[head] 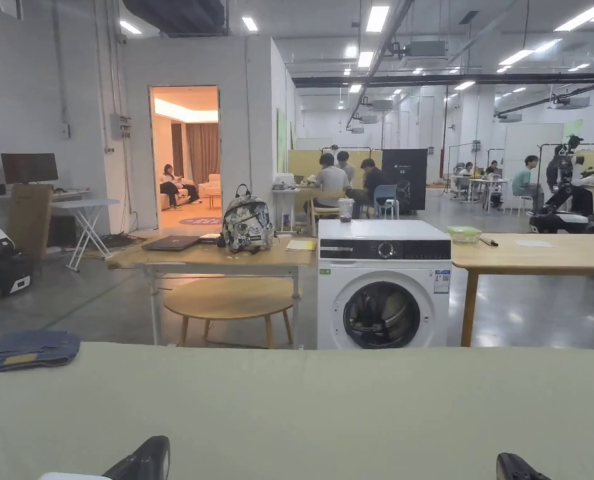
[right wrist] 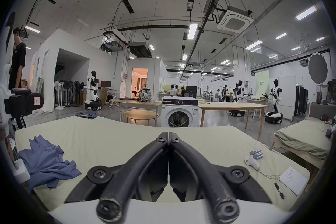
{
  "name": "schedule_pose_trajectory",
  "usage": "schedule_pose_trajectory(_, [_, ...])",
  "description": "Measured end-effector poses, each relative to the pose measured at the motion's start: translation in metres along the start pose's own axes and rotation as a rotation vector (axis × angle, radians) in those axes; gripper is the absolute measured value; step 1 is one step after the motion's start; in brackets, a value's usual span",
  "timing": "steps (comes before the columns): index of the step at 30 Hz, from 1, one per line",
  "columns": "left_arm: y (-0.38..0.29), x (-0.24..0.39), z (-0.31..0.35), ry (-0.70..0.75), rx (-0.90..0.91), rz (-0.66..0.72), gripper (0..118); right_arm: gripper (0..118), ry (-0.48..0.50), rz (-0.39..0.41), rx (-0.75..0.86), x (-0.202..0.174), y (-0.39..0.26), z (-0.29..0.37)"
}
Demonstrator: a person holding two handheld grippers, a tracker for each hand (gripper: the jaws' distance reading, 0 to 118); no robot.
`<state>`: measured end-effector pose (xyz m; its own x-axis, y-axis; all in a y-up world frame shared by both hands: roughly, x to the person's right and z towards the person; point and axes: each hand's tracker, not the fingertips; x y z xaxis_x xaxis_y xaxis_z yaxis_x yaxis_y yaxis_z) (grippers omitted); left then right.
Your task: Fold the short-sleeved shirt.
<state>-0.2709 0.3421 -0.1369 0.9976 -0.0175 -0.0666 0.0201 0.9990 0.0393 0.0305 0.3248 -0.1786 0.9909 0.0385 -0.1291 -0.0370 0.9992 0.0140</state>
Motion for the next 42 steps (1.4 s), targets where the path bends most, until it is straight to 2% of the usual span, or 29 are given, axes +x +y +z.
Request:
schedule_pose_trajectory(5, [-0.001,-0.011,0.007,0.01,-0.004,-0.01,0,0,0.031,-0.007,-0.013,-0.01,-0.005,-0.006])
schedule_pose_trajectory(7, [-0.005,-0.022,0.016,0.031,-0.009,-0.013,0,0,0.083,-0.015,-0.025,-0.021,-0.009,-0.011])
schedule_pose_trajectory(14, [-0.005,-0.079,0.056,0.235,-0.057,-0.043,0,0,0.28,-0.08,-0.05,-0.08,-0.022,-0.033])
schedule_pose_trajectory(19, [-0.005,-0.101,0.075,0.302,-0.099,-0.09,0,0,0.356,-0.081,-0.052,-0.11,-0.027,-0.04])
schedule_pose_trajectory(20, [-0.006,-0.105,0.075,0.299,-0.109,-0.096,8,0,0.378,-0.081,-0.059,-0.113,-0.027,-0.041])
schedule_pose_trajectory(21, [-0.006,-0.109,0.076,0.295,-0.12,-0.099,23,0,0.398,-0.08,-0.068,-0.114,-0.026,-0.042])
schedule_pose_trajectory(22, [-0.007,-0.115,0.075,0.272,-0.143,-0.1,54,0,0.408,-0.076,-0.069,-0.114,-0.026,-0.042])
schedule_pose_trajectory(23, [-0.009,-0.124,0.071,0.237,-0.191,-0.097,60,0,0.411,-0.073,-0.068,-0.113,-0.026,-0.041])
schedule_pose_trajectory(25, [-0.018,-0.143,0.056,0.165,-0.297,-0.076,65,0,0.416,-0.07,-0.067,-0.108,-0.029,-0.039])
schedule_pose_trajectory(29, [-0.075,-0.187,0.003,0.09,-0.53,-0.028,65,0,0.399,-0.093,-0.119,-0.093,-0.042,-0.039])
schedule_pose_trajectory(34, [-0.179,-0.251,-0.075,0.072,-0.83,0.124,64,0,0.348,-0.094,-0.189,-0.072,-0.055,-0.04])
schedule_pose_trajectory(36, [-0.221,-0.272,-0.093,0.11,-0.944,0.156,42,0,0.325,-0.112,-0.214,-0.063,-0.059,-0.036])
schedule_pose_trajectory(37, [-0.243,-0.279,-0.099,0.15,-1.006,0.154,38,0,0.31,-0.148,-0.239,-0.057,-0.062,-0.035])
schedule_pose_trajectory(38, [-0.265,-0.282,-0.1,0.131,-1.068,0.159,19,0,0.303,-0.199,-0.261,-0.052,-0.067,-0.031])
schedule_pose_trajectory(39, [-0.27,-0.278,-0.087,0.121,-1.017,0.153,0,0,0.303,-0.249,-0.279,-0.048,-0.071,-0.027])
schedule_pose_trajectory(40, [-0.254,-0.277,-0.084,0.118,-0.884,0.168,0,0,0.317,-0.289,-0.297,-0.043,-0.079,-0.025])
schedule_pose_trajectory(41, [-0.25,-0.278,-0.093,0.135,-0.942,0.199,0,0,0.311,-0.3,-0.312,-0.04,-0.085,-0.023])
schedule_pose_trajectory(42, [-0.25,-0.278,-0.099,0.094,-0.983,0.254,0,0,0.296,-0.289,-0.316,-0.039,-0.09,-0.023])
